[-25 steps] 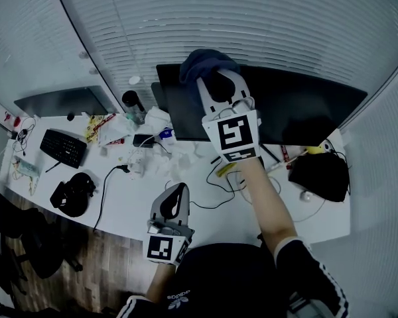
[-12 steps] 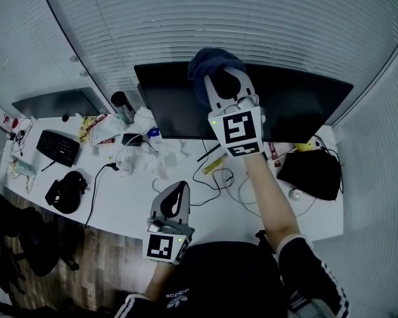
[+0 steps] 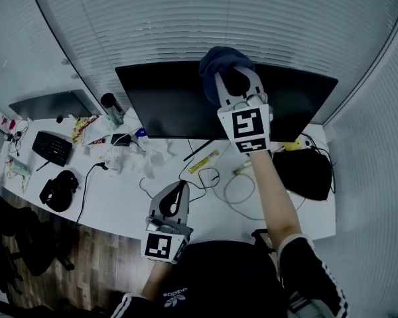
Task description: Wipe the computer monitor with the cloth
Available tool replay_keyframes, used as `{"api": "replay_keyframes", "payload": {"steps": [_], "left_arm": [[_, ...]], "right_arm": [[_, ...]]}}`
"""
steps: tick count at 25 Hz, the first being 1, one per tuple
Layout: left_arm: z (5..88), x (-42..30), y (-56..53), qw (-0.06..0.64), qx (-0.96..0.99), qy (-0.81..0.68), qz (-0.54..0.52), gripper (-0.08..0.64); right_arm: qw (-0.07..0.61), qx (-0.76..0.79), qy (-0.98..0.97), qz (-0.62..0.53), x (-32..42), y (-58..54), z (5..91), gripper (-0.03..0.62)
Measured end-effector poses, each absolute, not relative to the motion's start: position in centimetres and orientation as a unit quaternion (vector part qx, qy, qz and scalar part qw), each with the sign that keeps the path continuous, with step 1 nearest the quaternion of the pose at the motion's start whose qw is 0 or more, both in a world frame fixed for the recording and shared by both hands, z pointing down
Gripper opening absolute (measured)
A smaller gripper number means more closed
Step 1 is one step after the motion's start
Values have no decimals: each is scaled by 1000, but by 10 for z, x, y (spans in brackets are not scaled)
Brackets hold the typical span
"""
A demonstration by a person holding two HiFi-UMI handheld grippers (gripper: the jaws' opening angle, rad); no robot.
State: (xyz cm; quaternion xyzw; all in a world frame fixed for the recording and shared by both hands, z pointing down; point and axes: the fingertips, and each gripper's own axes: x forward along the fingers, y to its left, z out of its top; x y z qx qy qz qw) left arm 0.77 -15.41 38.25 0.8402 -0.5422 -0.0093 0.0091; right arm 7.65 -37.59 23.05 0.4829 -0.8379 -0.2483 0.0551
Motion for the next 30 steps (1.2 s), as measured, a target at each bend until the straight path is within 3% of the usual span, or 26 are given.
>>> {"api": "replay_keyframes", "payload": {"steps": [30], "left_arm": [[391, 98, -155, 8, 851, -524, -9, 5]], "right_arm": [[49, 580, -779, -232, 284, -382, 227, 48]]}}
